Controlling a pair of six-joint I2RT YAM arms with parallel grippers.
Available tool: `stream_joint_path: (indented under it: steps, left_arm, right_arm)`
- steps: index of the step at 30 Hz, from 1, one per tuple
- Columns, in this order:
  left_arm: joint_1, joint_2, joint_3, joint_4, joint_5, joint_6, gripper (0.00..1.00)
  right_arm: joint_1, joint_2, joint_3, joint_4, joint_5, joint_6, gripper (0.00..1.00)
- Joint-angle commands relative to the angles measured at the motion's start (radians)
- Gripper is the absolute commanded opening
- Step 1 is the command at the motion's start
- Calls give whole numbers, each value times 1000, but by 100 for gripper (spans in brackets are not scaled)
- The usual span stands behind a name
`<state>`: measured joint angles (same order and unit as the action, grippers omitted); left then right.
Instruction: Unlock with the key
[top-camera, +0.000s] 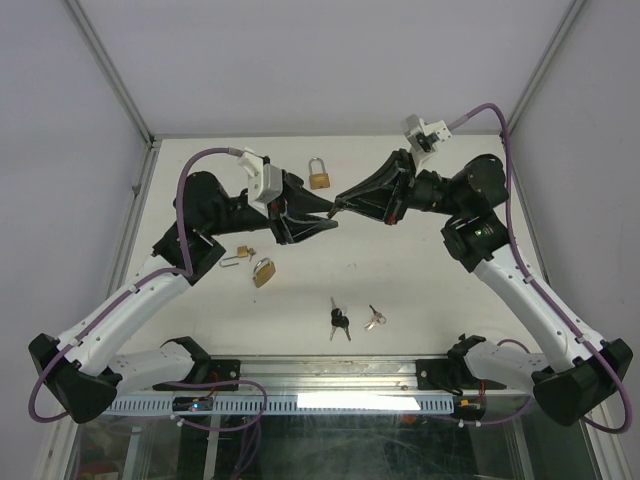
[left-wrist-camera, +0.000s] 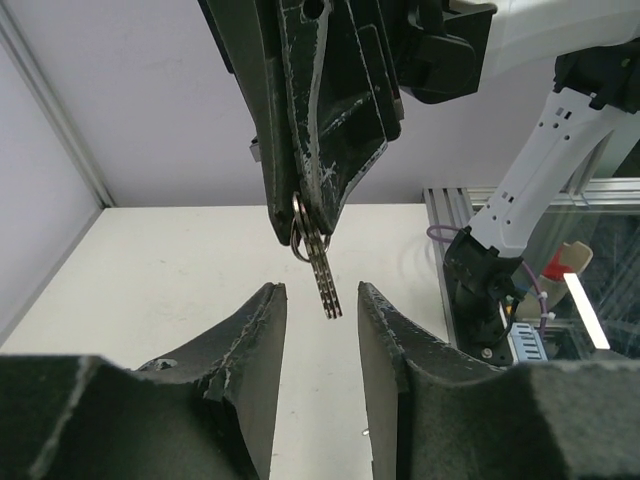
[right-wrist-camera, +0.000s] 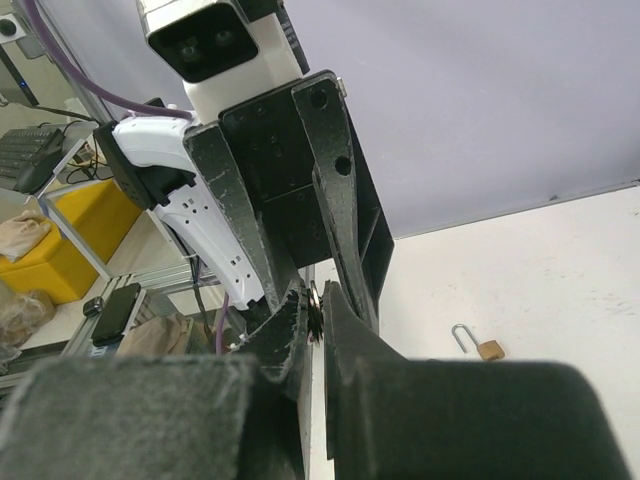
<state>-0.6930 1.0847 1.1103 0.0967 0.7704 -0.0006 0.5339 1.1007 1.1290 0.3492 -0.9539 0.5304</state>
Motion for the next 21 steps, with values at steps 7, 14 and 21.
stream_joint_path:
  steps: [7, 14, 21]
  left_arm:
    - [-1, -7, 40, 71, 28, -58, 21]
    - [-1, -20, 14, 89, -1, -67, 0]
    - [-1, -41, 29, -75, -78, 93, 0]
  right_arm:
    - [0, -5, 35, 18, 38, -29, 0]
    - [0, -12, 21, -24, 46, -51, 0]
    - [-4, -29, 73, -317, -4, -252, 45]
